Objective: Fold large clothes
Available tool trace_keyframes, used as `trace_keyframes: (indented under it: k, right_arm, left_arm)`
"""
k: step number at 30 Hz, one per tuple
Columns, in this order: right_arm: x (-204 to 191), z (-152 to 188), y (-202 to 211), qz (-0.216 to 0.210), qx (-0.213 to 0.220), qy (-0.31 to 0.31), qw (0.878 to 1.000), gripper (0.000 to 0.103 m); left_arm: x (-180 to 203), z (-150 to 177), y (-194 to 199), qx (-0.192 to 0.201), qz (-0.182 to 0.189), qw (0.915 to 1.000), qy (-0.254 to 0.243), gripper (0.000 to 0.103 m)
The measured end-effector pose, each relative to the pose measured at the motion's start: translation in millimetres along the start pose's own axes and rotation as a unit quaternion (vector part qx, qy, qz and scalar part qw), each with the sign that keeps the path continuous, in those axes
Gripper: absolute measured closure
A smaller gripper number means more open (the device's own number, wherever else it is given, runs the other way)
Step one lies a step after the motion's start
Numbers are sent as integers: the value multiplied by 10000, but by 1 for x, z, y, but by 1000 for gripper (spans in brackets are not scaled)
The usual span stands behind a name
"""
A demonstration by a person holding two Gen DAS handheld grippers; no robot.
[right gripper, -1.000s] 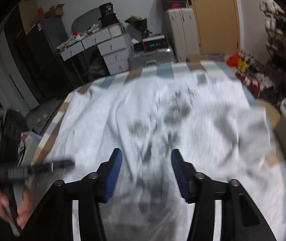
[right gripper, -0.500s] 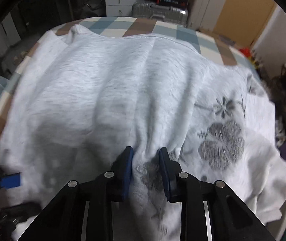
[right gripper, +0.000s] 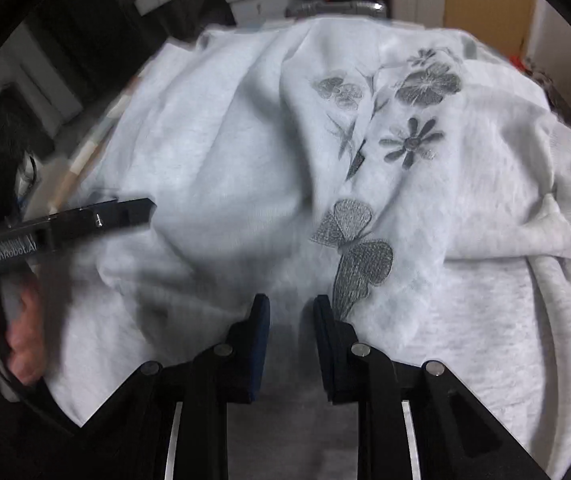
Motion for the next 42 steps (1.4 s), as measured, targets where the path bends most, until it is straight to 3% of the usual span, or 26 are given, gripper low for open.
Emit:
trace_keyframes:
  k: [2, 4, 7, 9, 11, 15, 18, 20, 22, 25, 27, 29, 31, 33, 34, 35, 37, 39, 40, 42]
  right_arm:
    - [-8, 1, 1, 69, -172, 160, 9997, 82]
    - [-10, 0, 14, -95, 17, 109, 9999, 82]
    - [-9, 0, 32, 104, 418, 247, 9988, 80]
    - [-2, 7, 23, 151, 286, 51, 9995, 79]
    - [8, 21, -3, 236, -127, -248, 9993, 79]
    - [11, 20, -8, 138, -244, -553, 9981, 79]
    - [7, 9, 18, -261, 649, -936, 9931, 78]
    - [5, 9, 27, -446, 1155, -1224, 9847, 68]
    - [8, 18, 25, -666, 1522, -1500, 9746, 64]
    - [21, 39, 21, -799, 1258, -1711, 9739, 63]
    - [30, 41, 23, -720, 1457, -1668, 9725, 60]
    - [32, 41, 13, -465, 1342, -1485, 9787, 59]
    - [35, 38, 10, -512, 1225, -1387, 9814, 59]
    - [41, 30, 25, -608, 1461, -1467, 9764, 59]
    - [42, 28, 29, -672, 1575, -1528, 9733, 58]
    - [41, 28, 36, -775, 1658, -1573, 9704, 56]
    - [31, 25, 49, -878, 1746, -1532, 9687, 55]
    - [29, 29, 60, -828, 1794, -1409, 9701, 53]
    - [30, 31, 66, -843, 1789, -1378, 9705, 53]
    - [33, 33, 66, -966, 1762, -1450, 9688, 53]
  left_arm:
    - [2, 0, 0, 16, -32, 10000, -35, 56]
    - [1, 1, 1, 13, -22, 10000, -10, 56]
    - [-1, -1, 1, -25, 32, 10000, 73, 56]
    - [-3, -1, 1, -44, 69, 9998, 162, 56]
    - [-6, -2, 3, -51, 127, 9994, 303, 56]
    - [-10, -2, 14, -90, 258, 9986, 458, 56]
    - [-7, -6, 34, -52, 394, 9982, 439, 55]
    - [-4, -15, 53, 285, 572, 9970, 438, 55]
    - [-1, -27, 66, 662, 745, 9931, 617, 55]
    - [0, -53, 63, 840, 986, 9867, 977, 55]
    - [2, -70, 45, 669, 1107, 9851, 1137, 55]
    - [4, -88, 17, 367, 1042, 9871, 1160, 55]
    - [-7, -98, -18, -19, 648, 9892, 1318, 55]
    - [-22, -91, -50, -571, 291, 9857, 1560, 55]
    - [-31, -85, -61, -757, 184, 9827, 1679, 60]
    - [-39, -85, -61, -568, 382, 9798, 1880, 64]
    - [-54, -83, -59, -562, 601, 9692, 2323, 65]
    - [-63, -81, -54, -667, 510, 9614, 2619, 76]
    - [-62, -84, -51, -718, 422, 9613, 2627, 76]
    - [-52, -95, -42, -714, 212, 9708, 2282, 76]
Point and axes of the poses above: each gripper's, at about its wrist camera, not at the fingertips, and y roughly against the way its jaws point, x to its right, z to its underside, the point moved 2 cm from there along -y, roughly the way its jaws point, and after that the axes turned 12 degrees about x, right-handed, at the moved point
